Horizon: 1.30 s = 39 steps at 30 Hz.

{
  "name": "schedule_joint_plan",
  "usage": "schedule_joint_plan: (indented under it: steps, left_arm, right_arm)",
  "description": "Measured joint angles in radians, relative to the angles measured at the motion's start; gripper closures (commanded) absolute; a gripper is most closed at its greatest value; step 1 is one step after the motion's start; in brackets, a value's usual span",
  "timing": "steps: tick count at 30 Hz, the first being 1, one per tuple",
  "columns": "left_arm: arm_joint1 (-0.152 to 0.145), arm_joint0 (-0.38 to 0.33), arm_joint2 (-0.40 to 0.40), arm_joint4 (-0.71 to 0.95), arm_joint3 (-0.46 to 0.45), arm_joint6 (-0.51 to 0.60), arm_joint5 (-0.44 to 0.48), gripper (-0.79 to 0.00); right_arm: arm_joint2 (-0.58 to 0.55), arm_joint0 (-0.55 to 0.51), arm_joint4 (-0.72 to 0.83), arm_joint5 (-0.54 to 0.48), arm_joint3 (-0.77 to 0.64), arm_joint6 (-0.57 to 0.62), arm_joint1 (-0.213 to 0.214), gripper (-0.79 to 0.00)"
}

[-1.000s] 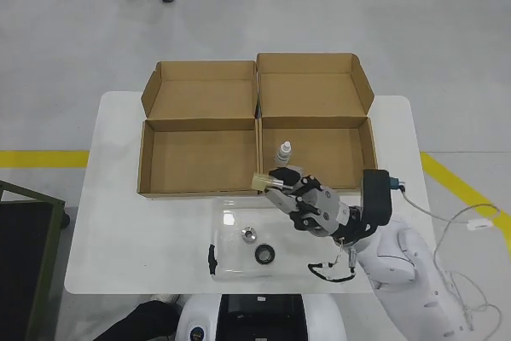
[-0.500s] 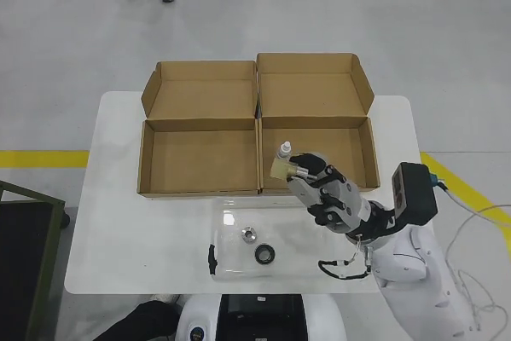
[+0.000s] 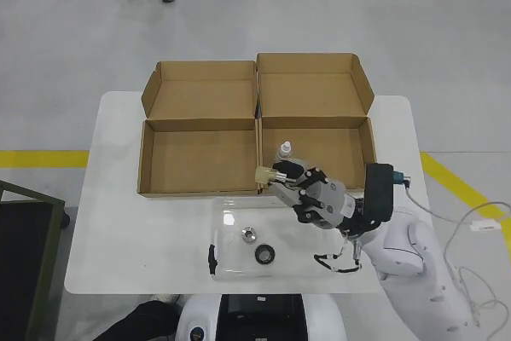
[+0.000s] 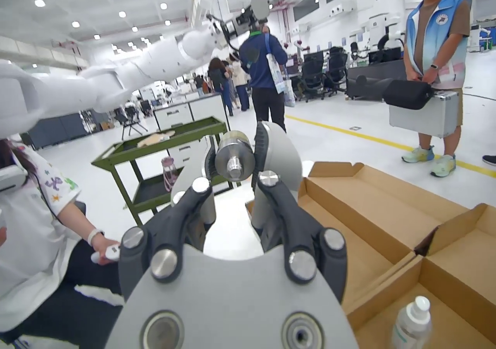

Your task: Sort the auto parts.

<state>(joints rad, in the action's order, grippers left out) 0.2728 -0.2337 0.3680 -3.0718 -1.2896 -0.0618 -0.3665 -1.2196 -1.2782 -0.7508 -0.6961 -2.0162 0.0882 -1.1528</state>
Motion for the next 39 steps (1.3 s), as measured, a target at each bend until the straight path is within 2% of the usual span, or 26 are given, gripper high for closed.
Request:
schedule_joint_plan:
  steps: [14, 25, 39]
  left_arm:
    - [0.0, 0.0, 0.0, 0.0, 0.0, 0.0, 0.0, -0.785]
    - [0.0, 0.0, 0.0, 0.0, 0.0, 0.0, 0.0, -0.785]
    - [0.0, 0.0, 0.0, 0.0, 0.0, 0.0, 0.0, -0.785]
  right_arm:
    - [-0.062, 0.03, -0.128, 0.085, 0.097, 0.241, 0.018, 0.0]
    - [-0.133, 0.065, -0.192, 0.159, 0.163, 0.383, 0.032, 0.0]
    - [-0.025, 0.228, -0.283, 0.246, 0.364, 0.543, 0.021, 0.0]
